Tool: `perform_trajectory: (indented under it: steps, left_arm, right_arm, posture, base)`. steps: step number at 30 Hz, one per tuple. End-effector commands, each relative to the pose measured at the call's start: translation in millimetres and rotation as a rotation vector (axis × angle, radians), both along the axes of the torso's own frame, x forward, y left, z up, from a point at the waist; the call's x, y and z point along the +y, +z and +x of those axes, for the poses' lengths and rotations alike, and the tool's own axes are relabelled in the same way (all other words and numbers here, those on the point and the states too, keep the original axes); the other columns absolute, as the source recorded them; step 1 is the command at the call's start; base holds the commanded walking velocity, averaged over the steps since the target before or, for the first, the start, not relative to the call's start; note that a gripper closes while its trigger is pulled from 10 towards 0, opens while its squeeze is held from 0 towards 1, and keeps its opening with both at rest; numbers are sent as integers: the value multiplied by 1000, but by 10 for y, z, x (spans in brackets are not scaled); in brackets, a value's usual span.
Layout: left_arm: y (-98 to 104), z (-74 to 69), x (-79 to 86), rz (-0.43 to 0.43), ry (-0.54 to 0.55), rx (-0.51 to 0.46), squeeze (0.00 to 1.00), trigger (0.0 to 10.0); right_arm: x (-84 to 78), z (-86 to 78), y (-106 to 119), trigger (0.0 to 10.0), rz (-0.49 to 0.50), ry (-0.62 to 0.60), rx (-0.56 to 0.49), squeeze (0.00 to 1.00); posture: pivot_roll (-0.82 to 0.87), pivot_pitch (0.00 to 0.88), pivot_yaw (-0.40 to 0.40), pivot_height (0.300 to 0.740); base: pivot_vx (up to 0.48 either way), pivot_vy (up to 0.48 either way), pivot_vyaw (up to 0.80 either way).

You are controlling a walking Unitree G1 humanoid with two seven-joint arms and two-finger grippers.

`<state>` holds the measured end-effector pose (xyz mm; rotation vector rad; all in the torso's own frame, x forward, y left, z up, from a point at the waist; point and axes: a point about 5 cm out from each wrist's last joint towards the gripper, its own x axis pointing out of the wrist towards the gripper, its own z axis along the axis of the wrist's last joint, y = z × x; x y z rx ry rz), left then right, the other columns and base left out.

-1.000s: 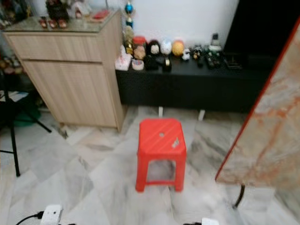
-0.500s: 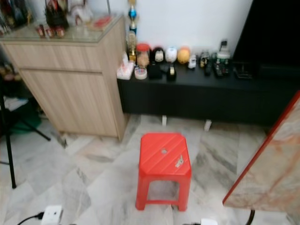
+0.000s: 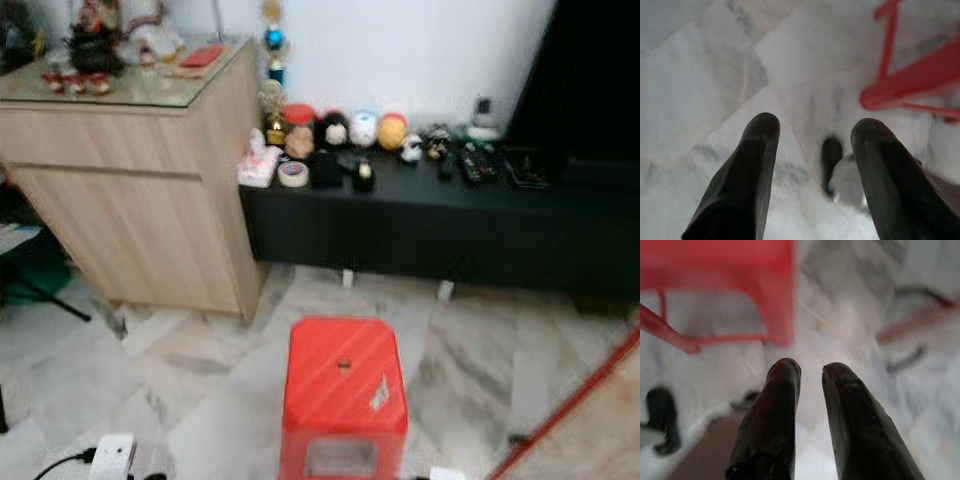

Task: Hang keys on a hook

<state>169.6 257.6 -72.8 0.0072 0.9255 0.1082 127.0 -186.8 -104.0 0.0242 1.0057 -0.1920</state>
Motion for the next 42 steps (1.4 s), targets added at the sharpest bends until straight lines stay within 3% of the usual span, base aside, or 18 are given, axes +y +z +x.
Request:
perform_trajectory:
  steps: [1, 12, 18, 25, 31, 33, 41, 42]
  left_arm:
    - [-18, -118, 110, 22, 21, 36, 0, 10000]
    - [-14, -114, 114, 27, 22, 30, 0, 10000]
    - [-12, -114, 114, 28, 25, 21, 0, 10000]
    - [8, -93, 114, 24, 55, -34, 0, 10000]
    - [34, -78, 127, 32, 82, -90, 0, 10000]
    - [63, -56, 130, 26, 103, -147, 0, 10000]
    - [150, 7, 103, -22, 119, -312, 0, 10000]
    - [366, 352, -6, -9, 62, -486, 0, 10000]
  right_arm:
    - [124, 67, 11, 10000, 31, 10, -21, 0]
    - [86, 180, 64, 10000, 45, -22, -86, 0]
    - [128, 424, 186, 10000, 52, -27, -216, 0]
    - [163, 572, 292, 10000, 25, -9, -326, 0]
    - [238, 731, 456, 10000, 41, 18, -498, 0]
    - [279, 804, 554, 10000, 32, 59, -583, 0]
    - [307, 908, 771, 10000, 51, 69, -749, 0]
    - [305, 906, 796, 10000, 50, 66, -764, 0]
  posture:
    - [62, 0, -25, 740]
    - [62, 0, -24, 740]
    - [63, 0, -28, 740]
    - [62, 0, -27, 740]
    - [50, 0, -22, 740]
    - [41, 0, -21, 740]
    - [37, 0, -34, 740]
    - [34, 0, -34, 740]
  base:
    - [345, 0, 544]
    - [124, 0, 0]
    - [0, 0, 0]
    - [0, 0, 0]
    - [0, 0, 0]
    - [0, 0, 0]
    - [0, 0, 0]
    - [0, 0, 0]
